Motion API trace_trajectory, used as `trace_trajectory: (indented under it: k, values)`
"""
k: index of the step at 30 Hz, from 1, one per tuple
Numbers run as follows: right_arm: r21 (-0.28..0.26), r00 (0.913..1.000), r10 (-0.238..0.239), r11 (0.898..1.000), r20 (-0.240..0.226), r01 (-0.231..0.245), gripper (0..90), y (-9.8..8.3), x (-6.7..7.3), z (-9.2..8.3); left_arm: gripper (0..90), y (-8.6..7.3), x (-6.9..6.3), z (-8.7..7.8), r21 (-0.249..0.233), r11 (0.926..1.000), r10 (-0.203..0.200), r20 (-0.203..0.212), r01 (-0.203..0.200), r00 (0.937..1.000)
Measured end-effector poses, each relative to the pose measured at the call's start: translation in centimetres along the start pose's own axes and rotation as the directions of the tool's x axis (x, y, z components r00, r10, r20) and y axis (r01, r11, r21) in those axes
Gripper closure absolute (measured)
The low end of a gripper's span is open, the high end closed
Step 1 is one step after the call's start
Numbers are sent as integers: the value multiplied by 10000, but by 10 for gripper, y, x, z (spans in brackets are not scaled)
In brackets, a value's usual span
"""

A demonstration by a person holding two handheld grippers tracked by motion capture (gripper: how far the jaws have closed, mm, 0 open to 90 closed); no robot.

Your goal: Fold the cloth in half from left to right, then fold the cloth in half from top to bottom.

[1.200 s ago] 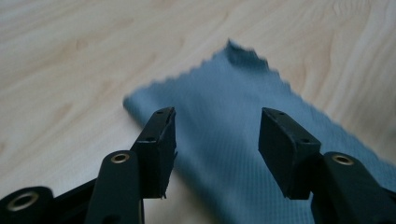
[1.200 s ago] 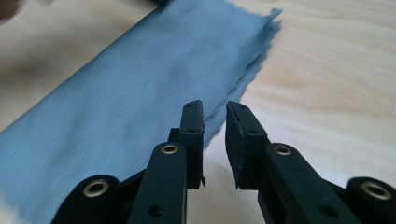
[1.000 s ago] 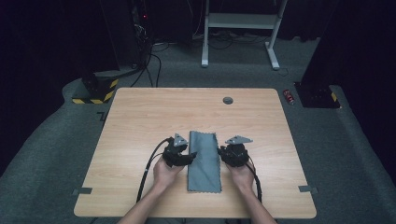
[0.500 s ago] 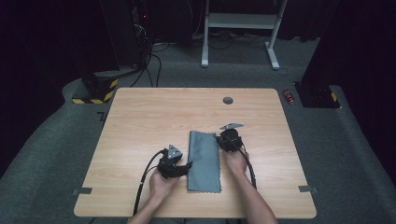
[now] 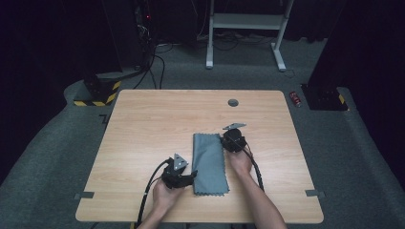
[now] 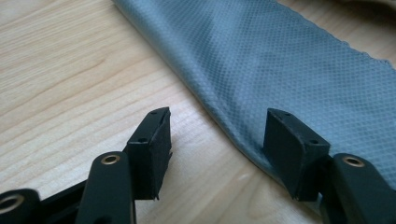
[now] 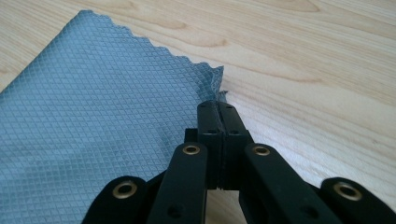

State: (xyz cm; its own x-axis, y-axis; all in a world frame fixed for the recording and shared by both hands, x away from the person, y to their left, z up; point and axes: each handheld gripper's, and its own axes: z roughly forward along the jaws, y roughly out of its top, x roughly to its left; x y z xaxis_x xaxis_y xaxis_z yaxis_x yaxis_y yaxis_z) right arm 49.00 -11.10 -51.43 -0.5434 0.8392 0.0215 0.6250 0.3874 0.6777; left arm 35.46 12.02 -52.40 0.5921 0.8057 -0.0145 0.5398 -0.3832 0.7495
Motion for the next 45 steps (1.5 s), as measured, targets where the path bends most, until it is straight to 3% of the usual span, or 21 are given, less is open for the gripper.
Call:
trace_trajectory:
  k: [3, 9, 13, 16, 20, 25, 30, 32, 34, 36, 39, 43, 45]
  values:
    - [-13, 9999, -13, 10000, 140, 13, 881, -3, -1, -3, 414, -1, -1, -2, 60, 9998, 193, 36, -193, 9998]
    - [-342, 9999, 104, 9994, 80, -101, 749, -8, -4, -14, 414, -6, -3, -7, -16, 9998, 176, 55, -176, 9998]
    - [-576, 9985, -323, 9979, -440, 298, 747, -18, 8, -32, 412, -6, -5, -10, -72, 9995, 320, 194, -319, 9993]
    - [-742, 9919, -701, 9953, -1064, 624, 763, -31, 21, -42, 429, 7, 5, -8, -375, 9993, 101, 347, -88, 9993]
    - [-785, 9799, -1212, 9908, -1587, 1098, 784, -47, 36, -48, 464, 31, 19, 10, -394, 9991, 196, 567, -174, 9982]
    - [-782, 9733, -1290, 9902, -1899, 1160, 785, -62, 43, -47, 476, 55, 27, 35, -325, 9987, 421, 737, -398, 9964]
    - [-878, 9713, -1584, 9856, -1776, 1447, 782, -66, 45, -50, 479, 72, 39, 58, -155, 9992, 375, 779, -364, 9963]
    - [-895, 9705, -1629, 9848, -1777, 1489, 781, -67, 45, -50, 482, 76, 45, 66, -115, 9996, 249, 600, -242, 9979]
    - [-902, 9704, -1664, 9842, -1752, 1525, 780, -66, 45, -50, 491, 78, 52, 73, 241, 9997, 24, 513, -36, 9987]
    - [-869, 9701, -1740, 9831, -1690, 1611, 780, -66, 46, -50, 492, 78, 57, 78, 507, 9984, 229, 81, -233, 9997]
    - [-898, 9697, -1778, 9823, -1677, 1646, 781, -66, 46, -50, 506, 77, 63, 77, 431, 9990, 145, -249, -135, 9996]
    - [-924, 9683, -1771, 9823, -1762, 1629, 789, -66, 45, -49, 483, 76, 74, 73, 576, 9966, -546, -710, 587, 9960]
    - [-944, 9676, -1809, 9815, -1759, 1664, 793, -67, 44, -49, 475, 74, 70, 62, 380, 9968, -690, -464, 707, 9965]
